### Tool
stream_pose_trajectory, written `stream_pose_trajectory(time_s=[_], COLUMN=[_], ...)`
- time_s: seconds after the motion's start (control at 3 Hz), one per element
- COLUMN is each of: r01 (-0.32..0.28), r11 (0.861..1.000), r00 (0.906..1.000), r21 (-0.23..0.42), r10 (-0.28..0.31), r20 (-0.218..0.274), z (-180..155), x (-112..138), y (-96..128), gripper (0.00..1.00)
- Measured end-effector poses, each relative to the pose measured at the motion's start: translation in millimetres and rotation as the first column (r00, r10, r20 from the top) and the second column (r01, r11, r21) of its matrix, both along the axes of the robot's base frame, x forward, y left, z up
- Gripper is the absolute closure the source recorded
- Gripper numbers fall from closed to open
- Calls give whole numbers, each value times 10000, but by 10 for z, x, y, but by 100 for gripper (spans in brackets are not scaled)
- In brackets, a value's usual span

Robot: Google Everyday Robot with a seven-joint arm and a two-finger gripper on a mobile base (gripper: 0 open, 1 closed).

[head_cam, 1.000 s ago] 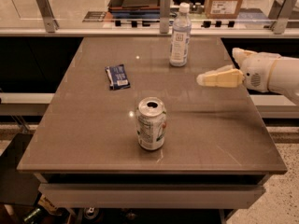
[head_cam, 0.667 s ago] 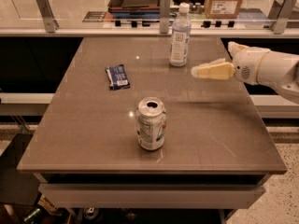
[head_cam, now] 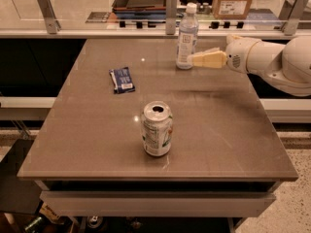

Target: Move blue plastic bottle near 7up can

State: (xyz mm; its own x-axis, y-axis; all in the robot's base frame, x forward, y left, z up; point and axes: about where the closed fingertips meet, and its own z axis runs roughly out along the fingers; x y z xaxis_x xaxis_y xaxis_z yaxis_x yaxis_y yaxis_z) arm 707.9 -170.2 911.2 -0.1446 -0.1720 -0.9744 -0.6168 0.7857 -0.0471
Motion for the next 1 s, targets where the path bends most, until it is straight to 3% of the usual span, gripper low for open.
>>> stream_pose_trajectory(time_s=[0.33, 1.0], r01=[193, -167], r11=[9998, 9996], r00=[9997, 9999], r21=[75, 207], r10=[-193, 166], r20=[-117, 43], z=[-49, -97], x=[79, 331], y=[61, 330], gripper=[0, 0])
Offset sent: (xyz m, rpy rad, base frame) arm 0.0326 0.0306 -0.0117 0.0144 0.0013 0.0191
